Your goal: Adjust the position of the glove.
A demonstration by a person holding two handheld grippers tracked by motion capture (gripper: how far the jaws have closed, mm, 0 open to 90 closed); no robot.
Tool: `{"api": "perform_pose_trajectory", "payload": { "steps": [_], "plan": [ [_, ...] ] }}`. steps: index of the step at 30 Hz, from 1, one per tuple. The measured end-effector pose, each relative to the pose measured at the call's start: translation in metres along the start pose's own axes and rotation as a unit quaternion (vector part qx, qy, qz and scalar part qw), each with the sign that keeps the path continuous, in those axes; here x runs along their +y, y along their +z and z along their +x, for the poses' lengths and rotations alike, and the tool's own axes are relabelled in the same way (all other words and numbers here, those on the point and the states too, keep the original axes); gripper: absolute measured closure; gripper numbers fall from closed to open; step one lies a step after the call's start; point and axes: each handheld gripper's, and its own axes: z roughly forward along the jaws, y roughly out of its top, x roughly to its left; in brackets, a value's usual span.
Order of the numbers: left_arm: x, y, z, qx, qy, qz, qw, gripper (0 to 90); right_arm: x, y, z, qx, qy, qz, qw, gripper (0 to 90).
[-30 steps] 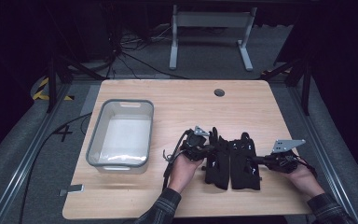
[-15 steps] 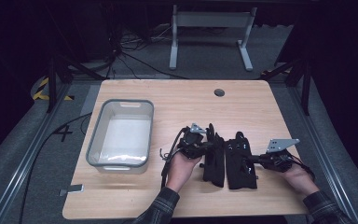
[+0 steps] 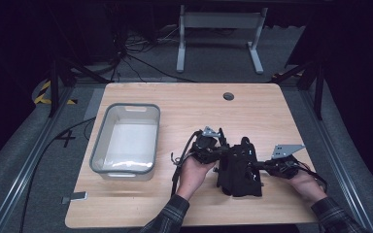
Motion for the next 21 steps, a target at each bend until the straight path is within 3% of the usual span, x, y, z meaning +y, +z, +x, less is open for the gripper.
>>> {"api": "perform_pose_trajectory", "payload": {
  "steps": [8,21],
  "plan": [
    [0.006,0.012,-0.008,-0.015,0.007,0.004,0.9999,87.1,0.008,0.008,0.005,0.009,-0.007,0.004,0.9999,89.7],
    [0.008,0.046,-0.017,-0.027,0.016,0.031,0.9990,87.0,0.019,0.021,0.011,0.023,-0.019,0.003,0.9996,89.8]
  ]
}}
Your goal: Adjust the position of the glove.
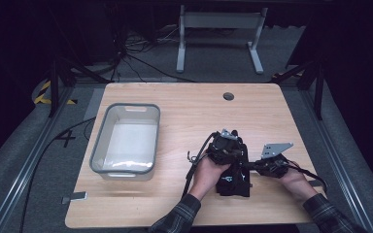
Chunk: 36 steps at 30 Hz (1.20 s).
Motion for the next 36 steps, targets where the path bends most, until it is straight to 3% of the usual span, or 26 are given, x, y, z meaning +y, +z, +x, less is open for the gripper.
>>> {"api": "perform_pose_trajectory", "payload": {
  "steps": [6,11,15,17,20,22,25,28,32,36],
  "plan": [
    [-0.004,0.015,0.003,-0.004,-0.008,0.013,0.9999,86.7,0.000,0.001,0.000,0.004,0.001,-0.004,1.0000,89.7],
    [-0.006,0.021,0.001,-0.005,-0.003,0.018,0.9998,85.5,0.000,-0.004,-0.002,0.005,0.005,-0.008,0.9999,89.3],
    [-0.004,0.016,0.001,-0.010,0.001,0.006,0.9999,81.5,-0.001,-0.018,-0.005,-0.003,0.012,-0.024,0.9996,89.3],
    [-0.003,0.010,-0.002,-0.007,0.008,-0.004,0.9999,73.8,-0.001,-0.024,-0.007,-0.008,0.015,-0.031,0.9994,89.3],
    [0.000,-0.002,-0.003,-0.005,0.018,-0.019,0.9996,71.7,-0.001,-0.034,-0.010,-0.009,0.022,-0.045,0.9987,89.1],
    [0.000,-0.009,-0.003,-0.001,0.023,-0.024,0.9994,74.8,-0.001,-0.040,-0.010,-0.008,0.025,-0.054,0.9982,89.1],
    [-0.003,-0.021,0.002,0.011,0.026,-0.020,0.9994,86.6,0.004,-0.044,-0.008,0.003,0.031,-0.065,0.9974,89.1],
    [-0.009,-0.026,0.007,0.020,0.018,-0.010,0.9996,89.5,0.009,-0.040,-0.004,0.021,0.032,-0.073,0.9966,89.2],
    [-0.021,-0.027,0.011,0.028,0.014,0.008,0.9995,89.6,0.018,-0.028,0.003,0.030,0.016,-0.064,0.9974,89.2],
    [-0.029,-0.021,0.012,0.030,0.016,0.027,0.9990,89.5,0.021,-0.016,0.005,0.023,0.000,-0.042,0.9988,89.3]
  ]
}}
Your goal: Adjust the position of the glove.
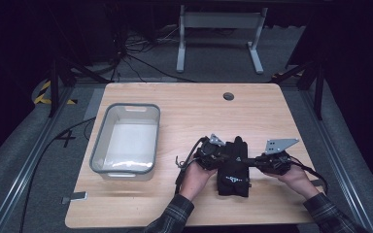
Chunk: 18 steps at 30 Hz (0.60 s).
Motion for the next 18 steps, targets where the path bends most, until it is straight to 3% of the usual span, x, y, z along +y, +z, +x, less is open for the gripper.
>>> {"api": "perform_pose_trajectory", "payload": {
  "steps": [6,12,18],
  "plan": [
    [-0.002,0.012,-0.004,0.005,0.010,0.024,0.9997,89.5,-0.002,0.005,-0.007,-0.013,-0.001,0.011,0.9999,89.3],
    [-0.003,0.022,-0.005,0.012,0.017,0.041,0.9989,89.6,-0.012,0.020,-0.011,-0.011,-0.004,0.048,0.9988,89.5],
    [-0.002,0.026,-0.002,0.011,0.019,0.045,0.9987,89.6,-0.014,0.020,-0.009,-0.011,-0.005,0.047,0.9988,89.7]
  ]
}}
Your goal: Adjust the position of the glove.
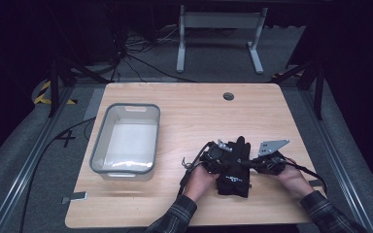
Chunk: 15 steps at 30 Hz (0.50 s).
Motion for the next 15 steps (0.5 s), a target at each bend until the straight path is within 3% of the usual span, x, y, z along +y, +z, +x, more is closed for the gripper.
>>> {"api": "perform_pose_trajectory", "payload": {
  "steps": [7,15],
  "plan": [
    [0.003,0.001,0.006,0.002,0.004,0.000,1.0000,89.7,-0.001,0.000,0.010,0.016,-0.007,0.001,0.9999,89.7],
    [0.010,0.003,0.008,0.019,0.025,0.011,0.9994,89.7,0.000,0.003,0.023,0.038,-0.015,-0.005,0.9991,89.8]
  ]
}}
